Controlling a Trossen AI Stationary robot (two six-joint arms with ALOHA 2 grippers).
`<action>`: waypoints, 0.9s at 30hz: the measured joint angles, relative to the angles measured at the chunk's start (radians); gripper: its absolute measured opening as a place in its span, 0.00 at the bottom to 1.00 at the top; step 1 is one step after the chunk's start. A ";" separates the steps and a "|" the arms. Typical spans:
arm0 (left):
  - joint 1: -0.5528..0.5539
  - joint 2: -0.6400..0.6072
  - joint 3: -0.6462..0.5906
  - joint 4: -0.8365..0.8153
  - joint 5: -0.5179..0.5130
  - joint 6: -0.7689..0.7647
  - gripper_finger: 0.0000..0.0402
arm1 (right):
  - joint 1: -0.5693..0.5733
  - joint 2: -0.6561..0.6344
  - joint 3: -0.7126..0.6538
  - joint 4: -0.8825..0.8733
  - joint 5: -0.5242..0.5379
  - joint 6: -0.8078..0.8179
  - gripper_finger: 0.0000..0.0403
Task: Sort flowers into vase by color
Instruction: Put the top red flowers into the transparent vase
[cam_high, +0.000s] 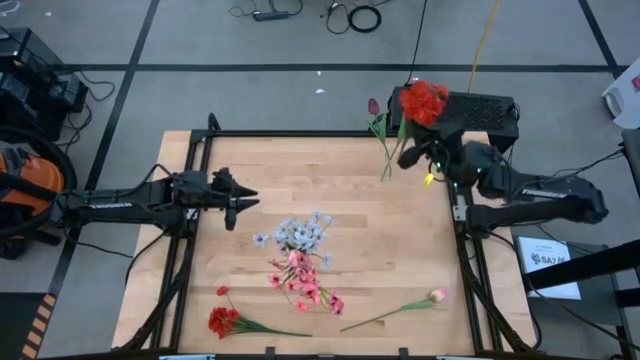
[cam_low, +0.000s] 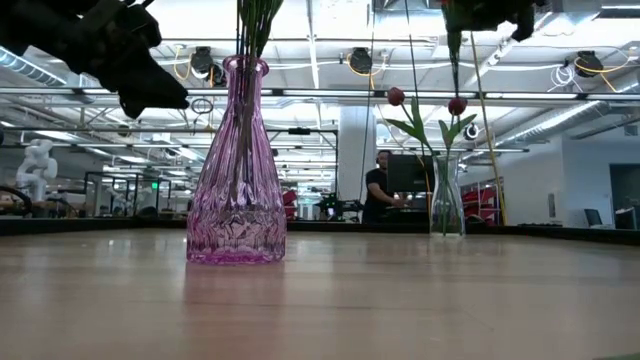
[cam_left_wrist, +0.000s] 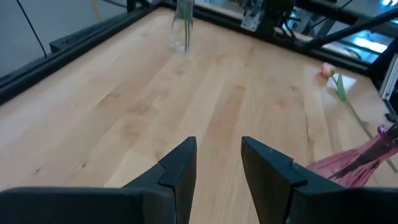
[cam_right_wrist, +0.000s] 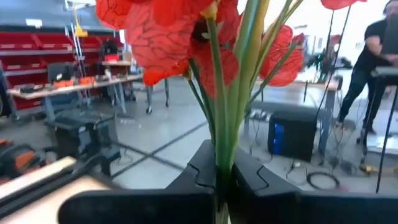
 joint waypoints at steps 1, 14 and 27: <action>0.000 0.000 0.000 0.010 0.000 0.003 0.33 | -0.030 0.004 0.000 0.016 -0.030 -0.012 0.00; 0.000 0.000 0.000 0.022 0.000 0.017 0.33 | -0.301 0.120 -0.034 0.046 -0.346 0.020 0.00; 0.000 0.000 0.000 0.022 0.000 0.017 0.33 | -0.311 0.118 -0.419 0.438 -0.404 0.077 0.00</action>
